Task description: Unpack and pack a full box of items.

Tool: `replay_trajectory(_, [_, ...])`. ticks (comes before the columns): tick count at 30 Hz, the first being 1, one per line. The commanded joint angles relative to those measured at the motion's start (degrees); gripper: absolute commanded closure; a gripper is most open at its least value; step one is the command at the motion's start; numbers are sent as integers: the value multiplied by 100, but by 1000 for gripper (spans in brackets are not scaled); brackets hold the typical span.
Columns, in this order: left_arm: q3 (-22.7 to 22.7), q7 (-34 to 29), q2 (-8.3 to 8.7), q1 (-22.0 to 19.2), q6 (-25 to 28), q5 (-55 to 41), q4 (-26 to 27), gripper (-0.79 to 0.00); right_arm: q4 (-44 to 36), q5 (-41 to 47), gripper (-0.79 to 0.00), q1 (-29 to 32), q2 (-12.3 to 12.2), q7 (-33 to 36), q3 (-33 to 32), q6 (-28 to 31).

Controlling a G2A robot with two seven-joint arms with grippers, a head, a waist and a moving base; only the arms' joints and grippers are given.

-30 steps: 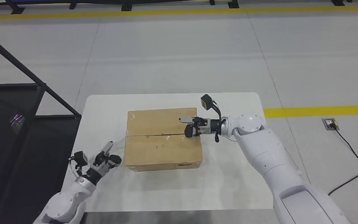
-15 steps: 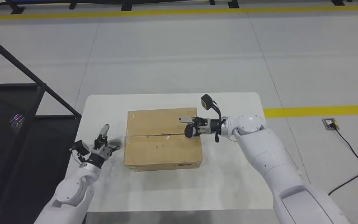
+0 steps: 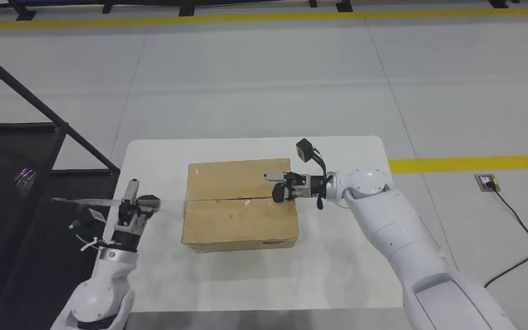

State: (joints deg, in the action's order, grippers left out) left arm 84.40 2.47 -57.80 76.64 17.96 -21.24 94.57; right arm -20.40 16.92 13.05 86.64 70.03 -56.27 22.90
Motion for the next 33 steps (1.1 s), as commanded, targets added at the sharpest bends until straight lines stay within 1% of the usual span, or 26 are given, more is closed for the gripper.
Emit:
replay_trajectory(1, [21, 72, -14, 100, -14, 114, 181, -785, 0, 0, -785, 0, 0, 0, 0, 0])
replay_trajectory(10, [157, 94, -73, 291, -187, 282, 623, -785, 0, 0, -785, 0, 0, 0, 0, 0])
replay_trajectory(17, [67, 77, -137, 140, -457, 432, 801, -785, -29, -4, -785, 21, 0, -35, 0, 3])
replay_trajectory(20, [33, 111, -168, 32, -613, 433, 821, -785, -492, -182, -785, 227, -49, -242, 7, 123])
replay_trajectory(23, [14, 141, -197, -31, -723, 443, 860, -785, -1008, -242, -785, 446, -145, -294, -93, 228])
replay_trajectory(28, [30, 318, -247, -44, -860, 431, 965, -785, -2124, -291, -785, 1004, -367, -122, -385, 497])
replay_trajectory(33, [139, 537, -297, -39, -1007, 225, 980, -785, -3281, -461, -785, 1618, -593, 129, -694, 415])
